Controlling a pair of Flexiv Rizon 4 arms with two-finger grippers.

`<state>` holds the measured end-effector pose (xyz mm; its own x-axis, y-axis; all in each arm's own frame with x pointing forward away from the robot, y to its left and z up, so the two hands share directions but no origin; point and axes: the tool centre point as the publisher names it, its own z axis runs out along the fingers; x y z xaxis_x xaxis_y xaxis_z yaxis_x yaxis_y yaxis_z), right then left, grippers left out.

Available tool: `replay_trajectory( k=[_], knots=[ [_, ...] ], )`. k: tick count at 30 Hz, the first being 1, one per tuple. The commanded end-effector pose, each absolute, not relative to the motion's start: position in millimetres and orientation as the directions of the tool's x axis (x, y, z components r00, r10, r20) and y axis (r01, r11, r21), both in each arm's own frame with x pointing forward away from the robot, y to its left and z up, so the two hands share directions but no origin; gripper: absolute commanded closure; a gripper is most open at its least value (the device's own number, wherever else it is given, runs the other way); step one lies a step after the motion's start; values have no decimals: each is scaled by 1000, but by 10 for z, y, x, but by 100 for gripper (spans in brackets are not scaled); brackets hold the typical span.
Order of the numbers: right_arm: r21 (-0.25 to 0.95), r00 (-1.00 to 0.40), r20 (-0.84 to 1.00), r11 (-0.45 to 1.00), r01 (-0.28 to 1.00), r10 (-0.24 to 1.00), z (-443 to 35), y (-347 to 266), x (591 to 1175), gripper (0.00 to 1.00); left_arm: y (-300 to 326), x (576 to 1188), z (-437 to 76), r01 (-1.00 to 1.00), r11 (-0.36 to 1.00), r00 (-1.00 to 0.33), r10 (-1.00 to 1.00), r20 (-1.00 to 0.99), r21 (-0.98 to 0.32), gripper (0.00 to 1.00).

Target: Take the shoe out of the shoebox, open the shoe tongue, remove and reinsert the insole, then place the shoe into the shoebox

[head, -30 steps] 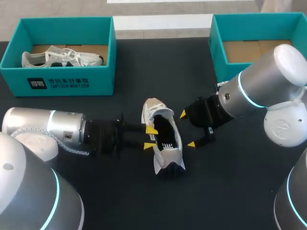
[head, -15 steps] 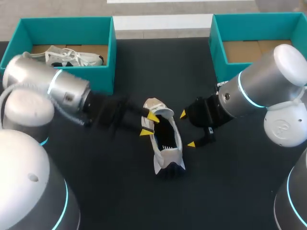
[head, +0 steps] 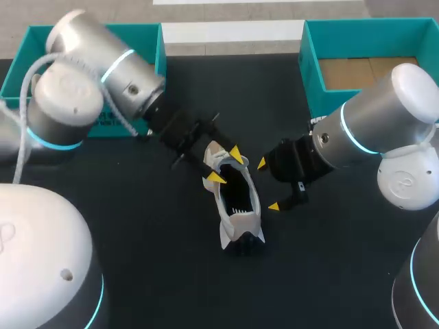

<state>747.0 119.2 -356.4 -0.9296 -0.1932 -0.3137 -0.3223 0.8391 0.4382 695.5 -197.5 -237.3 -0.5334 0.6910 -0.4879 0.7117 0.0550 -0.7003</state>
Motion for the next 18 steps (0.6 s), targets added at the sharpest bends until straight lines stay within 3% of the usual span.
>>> replay_trajectory(
  k=[1,2,3,4,11,18],
  knots=[
    [438,-929,-315,839,-322,-193,-3569,1193,7465,0,-1951,6977,-2239,652,90,-211,975,-67,-753,47],
    [438,-929,-315,839,-322,-193,-3569,1193,7465,0,-1934,6956,-2214,639,76,-196,978,-66,-765,38],
    [438,-929,-315,839,-322,-193,-3569,1193,7465,0,-1924,6933,-2195,626,58,-189,979,-80,-778,9],
    [438,-929,-315,839,-322,-193,-3569,1193,7465,0,-1918,6907,-2178,603,32,-177,980,-94,-797,0],
    [415,-949,-300,881,-225,-101,-3315,818,7572,0,-1918,6907,-2178,603,32,-177,980,-94,-797,0],
    [350,-959,-230,905,-240,-166,-2900,423,7627,0,-1918,6907,-2178,603,32,-177,980,-94,-797,0]
  ],
)
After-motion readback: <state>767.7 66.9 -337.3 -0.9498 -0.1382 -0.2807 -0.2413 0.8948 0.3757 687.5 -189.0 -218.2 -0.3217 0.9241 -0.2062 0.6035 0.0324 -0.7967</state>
